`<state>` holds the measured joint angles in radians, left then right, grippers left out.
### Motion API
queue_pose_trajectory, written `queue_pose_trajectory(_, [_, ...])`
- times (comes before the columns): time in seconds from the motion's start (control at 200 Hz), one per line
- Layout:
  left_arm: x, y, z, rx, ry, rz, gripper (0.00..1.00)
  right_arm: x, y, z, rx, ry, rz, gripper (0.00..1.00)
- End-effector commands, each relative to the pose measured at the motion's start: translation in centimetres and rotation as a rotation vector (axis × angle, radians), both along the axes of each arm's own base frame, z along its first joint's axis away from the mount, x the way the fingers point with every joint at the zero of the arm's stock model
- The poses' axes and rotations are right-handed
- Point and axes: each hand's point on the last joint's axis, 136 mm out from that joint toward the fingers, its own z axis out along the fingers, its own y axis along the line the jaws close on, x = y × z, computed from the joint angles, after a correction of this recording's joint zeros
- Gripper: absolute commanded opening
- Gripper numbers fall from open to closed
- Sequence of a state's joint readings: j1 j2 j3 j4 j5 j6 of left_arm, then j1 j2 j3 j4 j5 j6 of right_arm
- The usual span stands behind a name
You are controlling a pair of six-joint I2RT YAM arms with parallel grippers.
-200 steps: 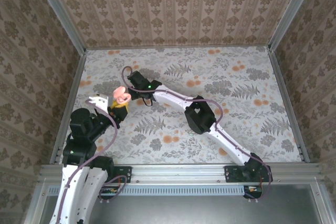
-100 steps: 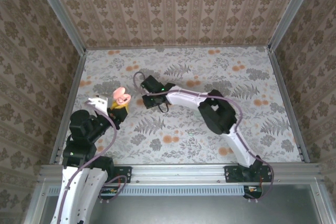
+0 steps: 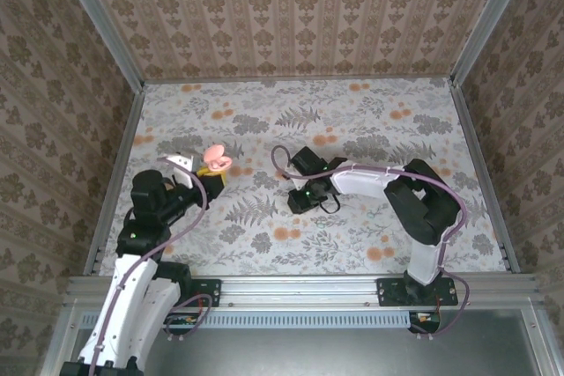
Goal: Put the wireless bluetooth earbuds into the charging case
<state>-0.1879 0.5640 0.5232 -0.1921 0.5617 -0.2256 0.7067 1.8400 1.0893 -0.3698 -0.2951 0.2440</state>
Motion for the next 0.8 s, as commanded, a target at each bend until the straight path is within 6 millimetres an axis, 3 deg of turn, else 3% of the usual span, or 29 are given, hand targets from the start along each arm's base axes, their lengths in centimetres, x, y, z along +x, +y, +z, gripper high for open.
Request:
queue_pose_trajectory(0.0, [0.5, -0.6, 1.5, -0.035, -0.060, -0.034, 0.00, -0.1, -1.3, 0.3, -0.022, 0.032, 0.005, 0.18])
queue_pose_trajectory(0.17, [0.5, -0.6, 1.6, -0.025, -0.063, -0.037, 0.00, 1.3, -2.3, 1.5, -0.073, 0.005, -0.025, 0.31])
queue_pose_trajectory(0.335, [0.3, -0.5, 1.5, -0.015, -0.062, -0.038, 0.00, 1.5, -2.7, 4.4, -0.053, -0.004, -0.095, 0.39])
queue_pose_trajectory(0.505, [0.3, -0.5, 1.5, -0.011, -0.063, -0.037, 0.00, 1.0, -2.9, 7.2, 0.026, 0.023, -0.281, 0.37])
queue_pose_trajectory(0.605, [0.4, -0.5, 1.3, -0.009, -0.062, -0.035, 0.00, 0.0, -2.2, 7.7, 0.087, 0.040, -0.363, 0.34])
queue_pose_trajectory(0.7, [0.5, -0.5, 1.0, -0.010, -0.054, -0.033, 0.00, -1.4, -0.8, 7.2, 0.104, 0.056, -0.376, 0.29])
queue_pose_trajectory(0.795, [0.6, -0.6, 0.9, -0.015, -0.050, -0.038, 0.00, -2.4, 0.2, 5.5, 0.064, 0.075, -0.359, 0.24])
